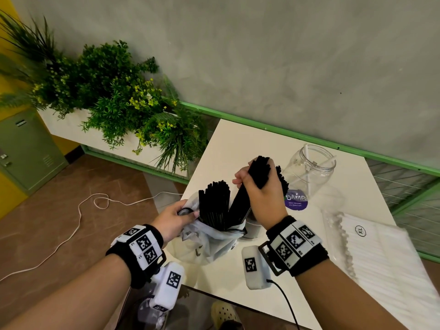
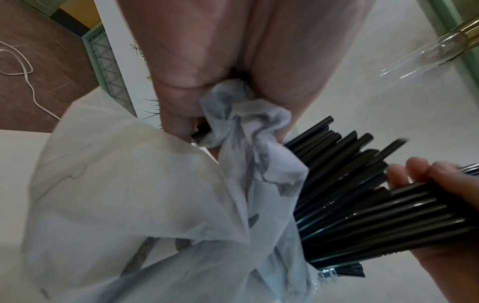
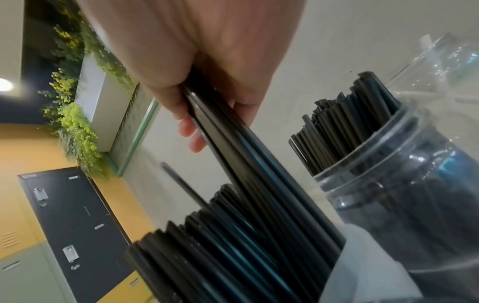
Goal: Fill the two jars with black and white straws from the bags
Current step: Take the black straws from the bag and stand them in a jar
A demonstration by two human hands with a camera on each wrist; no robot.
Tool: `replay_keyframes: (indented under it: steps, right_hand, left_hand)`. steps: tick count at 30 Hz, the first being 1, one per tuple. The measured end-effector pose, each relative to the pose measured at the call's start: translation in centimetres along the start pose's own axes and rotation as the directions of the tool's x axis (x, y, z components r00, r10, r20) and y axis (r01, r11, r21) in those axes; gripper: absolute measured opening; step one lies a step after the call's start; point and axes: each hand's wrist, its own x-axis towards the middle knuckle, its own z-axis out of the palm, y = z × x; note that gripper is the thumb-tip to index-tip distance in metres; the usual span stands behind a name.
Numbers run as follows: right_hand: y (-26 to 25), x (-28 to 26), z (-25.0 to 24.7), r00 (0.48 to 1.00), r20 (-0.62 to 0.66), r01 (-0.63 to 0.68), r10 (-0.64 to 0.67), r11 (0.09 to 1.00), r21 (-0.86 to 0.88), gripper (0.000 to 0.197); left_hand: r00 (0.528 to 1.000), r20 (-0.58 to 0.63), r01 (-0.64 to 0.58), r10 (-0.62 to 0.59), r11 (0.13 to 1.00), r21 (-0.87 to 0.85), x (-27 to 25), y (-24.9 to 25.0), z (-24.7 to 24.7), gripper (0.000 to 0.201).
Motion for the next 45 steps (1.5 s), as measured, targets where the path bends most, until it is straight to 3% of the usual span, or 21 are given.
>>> replay_keyframes:
  steps: [6, 13, 20, 25, 29, 34, 45]
  right_hand:
    - [0.8, -1.2, 0.4, 0.999, 0.013, 0.036, -0.035, 0.99, -0.134, 0.054]
    - [-2.2, 0.3, -0.8, 0.982, -0.086, 0.171, -0.169, 0.985, 0.013, 0.068]
    - [-4.5, 2.1, -2.6, 0.97, -0.207, 0.151, -0.127, 0.983, 0.108, 0.059]
    - [-5.4, 3.1, -3.9, 0.957, -0.255, 0.163, -0.138, 0.983, 0.079, 0.056]
    - [-6.6, 3.5, -5.3, 0.913, -0.353, 0.243, -0.204, 0.967, 0.07, 0.053]
    - [-6.4, 4.5, -5.3, 0.821, -0.457, 0.355, -0.342, 0.933, -0.061, 0.054]
    - [0.1, 4.7, -4.2, 0.789, -0.469, 0.274, -0.396, 0.911, -0.309, 0.055]
  left_hand:
    - [1.0, -0.008, -0.015, 0.015, 1.0, -0.007, -0.4, 0.3, 0.6, 0.015]
    - [1.0, -0.016, -0.002, 0.002, 1.0, 0.003, -0.2, 0.3, 0.4, 0.016]
    - [0.999, -0.015, 0.03, -0.03, 1.0, -0.008, 0.0, 0.3, 0.4, 0.017]
    - [0.999, -0.016, 0.04, -0.04, 0.999, 0.005, 0.4, -0.1, -0.2, 0.02]
    - [0.999, -0.005, 0.05, -0.05, 0.999, -0.016, 0.5, -0.4, -0.5, 0.024]
    - [1.0, -0.004, 0.027, -0.027, 0.999, -0.034, 0.4, -0.1, -0.3, 0.018]
    - [0.999, -0.014, 0.043, -0.043, 0.999, 0.001, 1.1, -0.2, -1.0, 0.017]
